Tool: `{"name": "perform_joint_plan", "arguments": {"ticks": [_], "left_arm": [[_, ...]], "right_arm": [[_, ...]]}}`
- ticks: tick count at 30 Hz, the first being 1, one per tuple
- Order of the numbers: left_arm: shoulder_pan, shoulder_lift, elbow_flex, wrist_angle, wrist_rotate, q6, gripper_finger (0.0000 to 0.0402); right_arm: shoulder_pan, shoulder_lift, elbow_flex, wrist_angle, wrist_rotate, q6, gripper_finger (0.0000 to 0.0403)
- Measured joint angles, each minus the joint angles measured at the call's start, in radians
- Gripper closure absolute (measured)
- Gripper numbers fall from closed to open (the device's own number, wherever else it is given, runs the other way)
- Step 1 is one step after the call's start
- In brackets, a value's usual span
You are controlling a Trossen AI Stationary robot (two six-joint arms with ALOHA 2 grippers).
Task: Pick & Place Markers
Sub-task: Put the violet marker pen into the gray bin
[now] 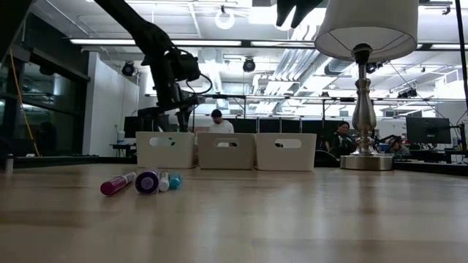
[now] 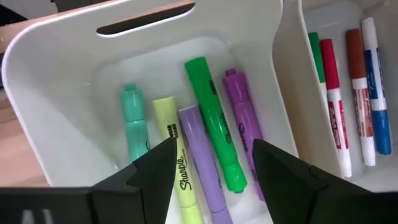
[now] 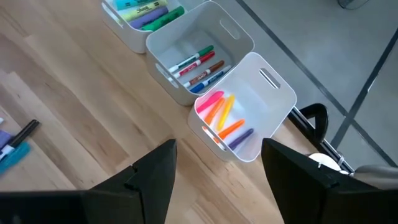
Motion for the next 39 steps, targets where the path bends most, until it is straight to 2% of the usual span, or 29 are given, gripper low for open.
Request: {"name": "perform_joint_plan", "arguments": {"ticks": [17,22,27,34,39], "left_arm": [[0.000,-0.103,-0.001,-0.016,-0.004,0.060,0.0193],[0.000,-0.159,-0.002,-0.041,-0.023,0.091,0.0193],[-0.043,-0.220,-0.009,-0.050,-0.046,0.103,0.0192],[-0.146,-0.318,-0.011,-0.082,-0.127,0.107,0.0192],[-0.221,-0.371,-0.011,-0.149,-0.200,0.076,0.0192]], "right_arm": [[0.000,0.000,0.000,-0.001,-0.020,0.052,0.0179],[0.001,0.000,-0.006,0.004,0.003,0.076,0.0179],[0.014,0.000,-0.096,0.028,0.010,0.111,0.0179],[0.044,0.001,-0.248,0.177,-0.077,0.133,0.0179],[0.077,0.001,-0.310,0.217,-0.115,0.159,0.0179]]}}
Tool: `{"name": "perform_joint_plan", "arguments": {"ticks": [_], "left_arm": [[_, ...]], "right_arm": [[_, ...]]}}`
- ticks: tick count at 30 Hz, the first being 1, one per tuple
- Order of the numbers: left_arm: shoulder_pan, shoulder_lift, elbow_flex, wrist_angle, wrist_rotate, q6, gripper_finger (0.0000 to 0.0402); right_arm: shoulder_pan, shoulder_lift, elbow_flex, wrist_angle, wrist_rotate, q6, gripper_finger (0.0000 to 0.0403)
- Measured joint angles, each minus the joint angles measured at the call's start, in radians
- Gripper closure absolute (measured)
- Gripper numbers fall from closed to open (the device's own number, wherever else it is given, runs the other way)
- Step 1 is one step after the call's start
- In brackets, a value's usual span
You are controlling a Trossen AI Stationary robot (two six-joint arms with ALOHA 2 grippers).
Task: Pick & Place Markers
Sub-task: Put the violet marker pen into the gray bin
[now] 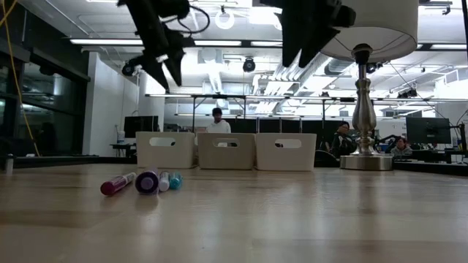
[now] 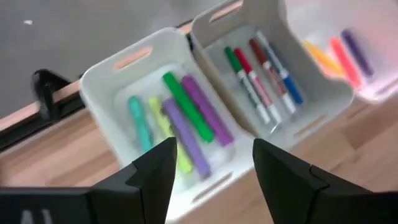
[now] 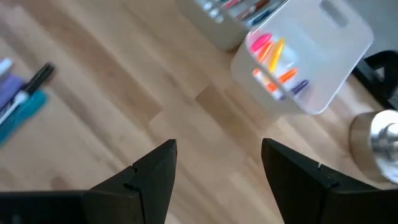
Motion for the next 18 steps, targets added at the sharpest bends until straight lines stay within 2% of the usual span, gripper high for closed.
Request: {"name": "perform_joint_plan", "arguments": {"ticks": [3,8,15,18], "left_arm": [[-0.047,-0.036,-0.007,-0.004,-0.026,0.000,0.0192],[-0.122,-0.156,-0.163,0.115,0.011,-0.038,0.0192],[-0.277,-0.373,-0.402,0.257,0.016,-0.215,0.0192],[-0.369,-0.464,-0.453,0.241,-0.043,-0.284,0.0192]], "right_arm": [[0.027,0.000,-0.020,0.014,-0.009,0.003,0.0179],[0.078,-0.035,-0.095,0.115,0.019,0.024,0.0179],[0.134,-0.168,-0.310,0.360,0.026,0.067,0.0179],[0.149,-0.241,-0.425,0.480,0.034,0.096,0.0179]]}}
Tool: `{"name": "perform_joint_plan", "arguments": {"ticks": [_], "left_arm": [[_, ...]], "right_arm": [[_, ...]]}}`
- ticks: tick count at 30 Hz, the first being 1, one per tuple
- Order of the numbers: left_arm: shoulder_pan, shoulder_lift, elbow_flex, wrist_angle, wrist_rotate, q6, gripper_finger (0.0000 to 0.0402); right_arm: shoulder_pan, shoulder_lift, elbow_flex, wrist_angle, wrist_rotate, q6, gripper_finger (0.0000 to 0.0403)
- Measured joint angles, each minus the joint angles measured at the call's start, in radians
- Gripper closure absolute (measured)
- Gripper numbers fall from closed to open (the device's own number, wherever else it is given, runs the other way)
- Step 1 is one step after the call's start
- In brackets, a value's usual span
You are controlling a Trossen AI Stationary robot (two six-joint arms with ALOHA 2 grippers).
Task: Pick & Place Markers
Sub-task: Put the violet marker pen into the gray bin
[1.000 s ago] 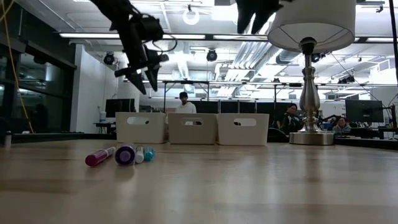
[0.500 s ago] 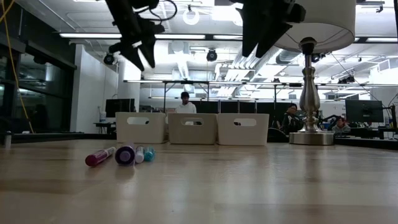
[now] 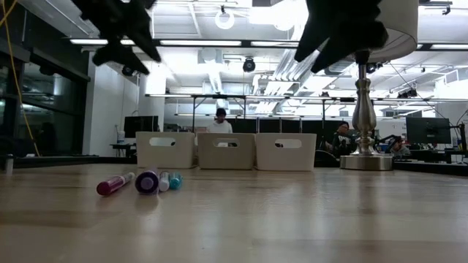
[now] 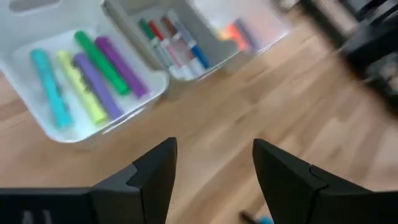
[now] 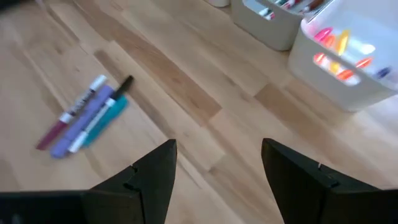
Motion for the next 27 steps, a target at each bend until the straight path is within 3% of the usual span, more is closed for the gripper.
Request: {"name": "perform_joint_plan", "arguments": {"ticks": [5,12,18,27], "left_arm": [[-0.179,-0.116,-0.044,-0.004,-0.109,-0.124,0.0192],[-0.421,-0.129,-0.047,-0.051,-0.204,-0.288,0.0192],[-0.582,-0.052,-0.047,-0.055,-0.257,-0.438,0.0192],[-0.755,0.110,-0.046,-0.054,-0.255,-0.686,0.0192]], "right_arm": [[0.027,-0.102,-0.174,0.223,-0.002,0.036,0.0179],[0.067,-0.137,-0.284,0.416,-0.012,0.040,0.0179],[0.106,-0.137,-0.305,0.423,-0.006,0.086,0.0179],[0.139,-0.137,-0.305,0.423,0.001,0.115,0.0179]]}}
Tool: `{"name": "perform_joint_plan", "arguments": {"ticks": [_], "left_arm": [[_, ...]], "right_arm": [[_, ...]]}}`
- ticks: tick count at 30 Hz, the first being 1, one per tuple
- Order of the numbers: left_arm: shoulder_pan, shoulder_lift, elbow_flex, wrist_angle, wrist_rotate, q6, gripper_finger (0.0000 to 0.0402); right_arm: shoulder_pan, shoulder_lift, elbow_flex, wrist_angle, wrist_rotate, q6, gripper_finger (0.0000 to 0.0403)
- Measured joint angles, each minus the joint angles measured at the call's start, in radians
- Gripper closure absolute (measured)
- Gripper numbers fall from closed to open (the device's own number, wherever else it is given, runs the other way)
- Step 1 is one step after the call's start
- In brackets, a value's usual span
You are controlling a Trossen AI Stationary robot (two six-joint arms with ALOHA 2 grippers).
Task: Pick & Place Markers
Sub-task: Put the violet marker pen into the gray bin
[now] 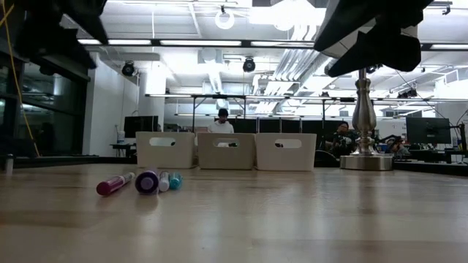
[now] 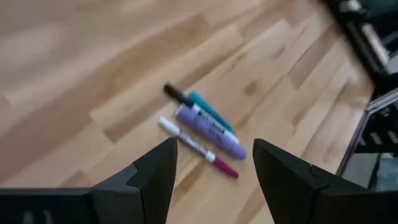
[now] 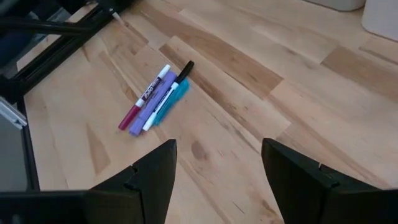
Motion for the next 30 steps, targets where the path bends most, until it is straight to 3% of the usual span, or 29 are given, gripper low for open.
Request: {"name": "perform_joint_plan", "arguments": {"ticks": [3,6,11,15,18,24,30], "left_arm": [[-0.033,0.060,0.000,0.002,0.028,-0.016,0.0193],[-0.047,0.113,0.000,0.039,0.063,0.101,0.0193],[-0.028,0.175,0.000,0.127,0.166,0.510,0.0193],[0.010,0.227,0.000,0.153,0.278,0.941,0.0193],[0.039,0.255,0.001,0.170,0.306,1.235,0.0193],[0.112,0.323,0.001,0.183,0.327,1.621,0.0193],[0.205,0.382,0.001,0.196,0.470,1.868,0.0193]], "right_arm": [[0.000,0.000,0.000,-0.002,-0.012,0.000,0.0179],[-0.001,0.000,0.000,-0.002,-0.045,-0.001,0.0179],[-0.001,0.000,0.000,-0.003,-0.086,-0.012,0.0179],[-0.001,0.000,0.000,-0.002,-0.091,-0.010,0.0179],[-0.003,0.001,0.000,0.001,-0.087,-0.023,0.0179],[-0.004,0.001,0.000,0.014,-0.091,-0.003,0.0179],[-0.004,0.001,0.000,0.015,-0.144,0.048,0.0179]]}}
